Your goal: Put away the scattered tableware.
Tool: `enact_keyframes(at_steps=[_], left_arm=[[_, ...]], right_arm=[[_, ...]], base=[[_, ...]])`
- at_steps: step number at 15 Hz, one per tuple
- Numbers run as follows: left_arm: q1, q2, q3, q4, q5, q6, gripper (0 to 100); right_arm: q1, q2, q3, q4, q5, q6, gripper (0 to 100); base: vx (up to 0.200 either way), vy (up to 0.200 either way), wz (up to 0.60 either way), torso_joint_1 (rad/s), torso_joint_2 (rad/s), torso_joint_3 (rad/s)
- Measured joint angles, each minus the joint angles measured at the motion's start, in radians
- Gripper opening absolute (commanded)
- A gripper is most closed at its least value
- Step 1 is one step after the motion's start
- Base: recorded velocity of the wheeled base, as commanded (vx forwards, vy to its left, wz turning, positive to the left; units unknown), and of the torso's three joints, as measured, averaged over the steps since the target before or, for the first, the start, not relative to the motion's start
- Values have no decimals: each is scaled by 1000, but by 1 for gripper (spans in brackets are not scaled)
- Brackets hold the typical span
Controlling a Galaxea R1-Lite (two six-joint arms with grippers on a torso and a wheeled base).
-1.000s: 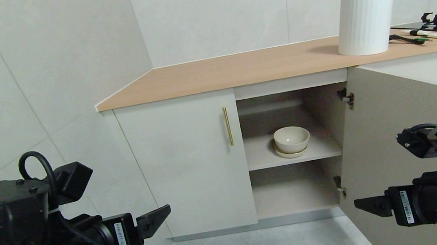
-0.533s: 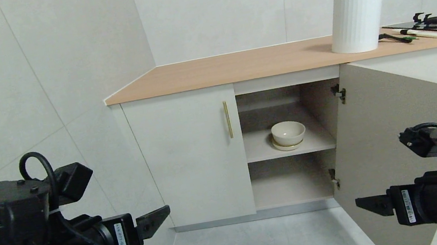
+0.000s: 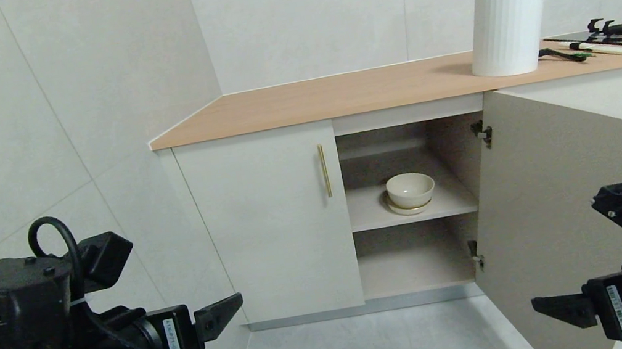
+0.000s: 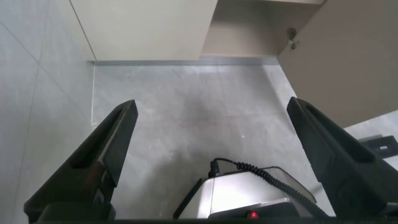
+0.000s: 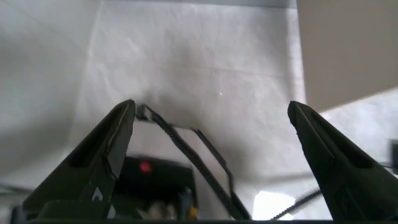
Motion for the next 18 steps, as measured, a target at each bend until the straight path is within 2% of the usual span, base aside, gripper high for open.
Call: enact_keyframes(at_steps=[3,10,12,14,18], left_arm=[[0,0,0,4,1,0,100],[-1,0,0,3,0,1,100],[-5,-1,3,2,-1,2,100],[-8,0,7,0,-1,16,100],[-8,-1,11,1,-3,18,100]], right_arm=[[-1,-66,-24,118,4,-36,100],[-8,-102,-59,210,-1,-45,100],[-23,-101,-70,236,-7,-51,100],[-96,-99,-76,256,-11,-101,100],[-339,-96,-90,259,-10,-248,100]], base=[[0,-200,0,2,2,2],[0,-200,0,2,1,5],[0,0,0,0,0,0],[0,0,0,0,0,0],[0,0,0,0,0,0]])
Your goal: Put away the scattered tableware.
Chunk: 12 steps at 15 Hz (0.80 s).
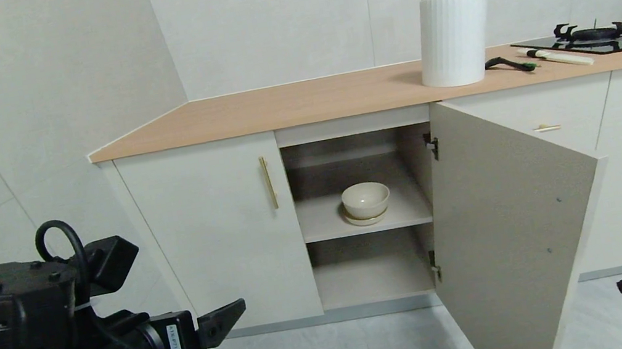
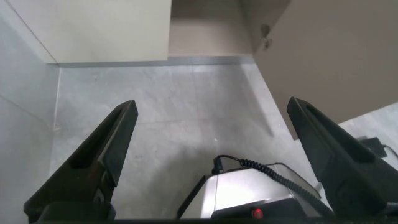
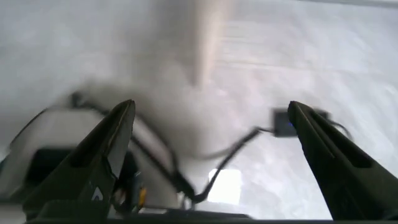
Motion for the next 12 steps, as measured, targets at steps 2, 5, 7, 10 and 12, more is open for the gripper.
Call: enact_keyframes(at_steps=[2,5,7,10,12], left_arm=[[0,0,1,0,0,0,100],[0,1,1,0,0,0,100],[1,1,1,0,0,0,100],[0,1,1,0,0,0,100],[0,1,1,0,0,1,100]], right_arm=[[-107,2,-15,-1,5,-49,100],[-242,39,-41,-43,17,-71,100],[-287,84,-49,-123,34,-56,100],[-320,178,-48,-271,54,45,100],[-326,241,-48,-347,57,99,100]], base=[[0,0,0,0,0,0],[0,0,0,0,0,0],[0,0,0,0,0,0],[0,0,0,0,0,0],[0,0,0,0,0,0]])
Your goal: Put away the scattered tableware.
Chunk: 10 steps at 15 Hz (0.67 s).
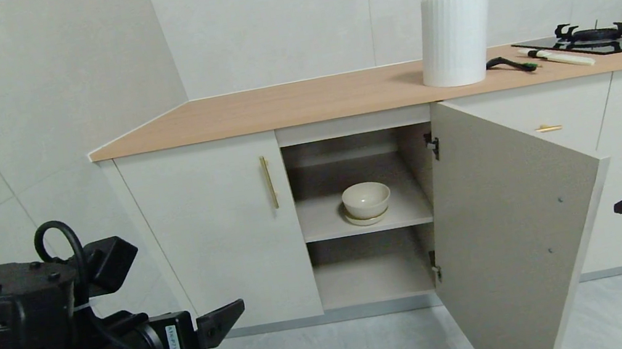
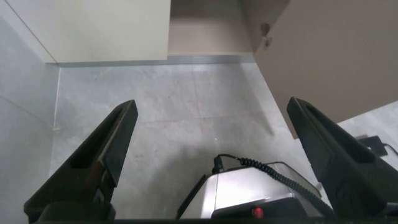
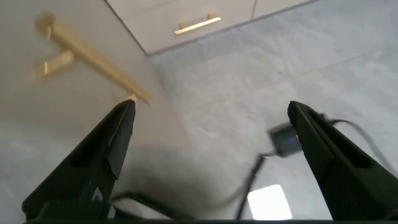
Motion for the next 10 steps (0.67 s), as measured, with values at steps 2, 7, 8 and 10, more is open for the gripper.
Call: enact_keyframes(at_steps=[2,7,8,10], left_arm=[[0,0,0,0,0,0,100],[0,0,0,0,0,0,100],[0,0,0,0,0,0,100],[0,0,0,0,0,0,100]], right_arm=[[-1,57,0,-60,0,56,100],[2,171,1,-154,-1,120,100],[4,183,4,-155,-1,121,100],[8,198,8,-158,-1,121,100]], base=[[0,0,0,0,0,0],[0,0,0,0,0,0],[0,0,0,0,0,0],[0,0,0,0,0,0]])
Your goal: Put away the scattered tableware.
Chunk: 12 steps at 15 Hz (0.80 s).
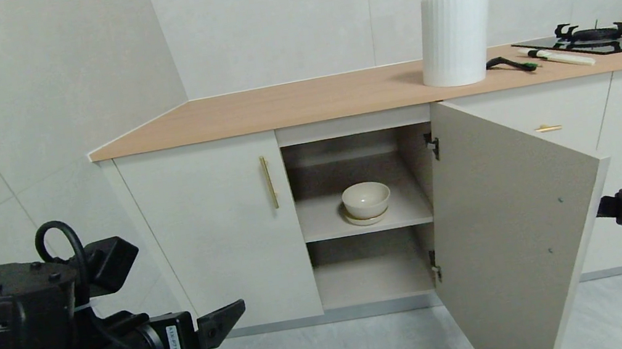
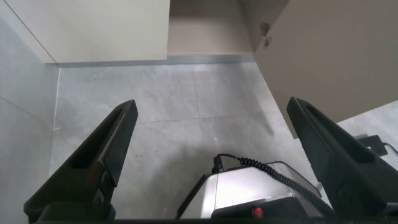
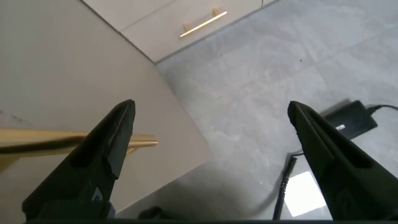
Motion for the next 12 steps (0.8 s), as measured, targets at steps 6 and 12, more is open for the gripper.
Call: enact_keyframes(at_steps=[6,12], left_arm=[[0,-1,-1,-1,0,0,100],[0,-19,-11,-4,1,-4,100]], right_arm=[[118,19,3,-1,15,50,100],[290,44,-49,2,106,-15,100]], base=[[0,0,0,0,0,0],[0,0,0,0,0,0]])
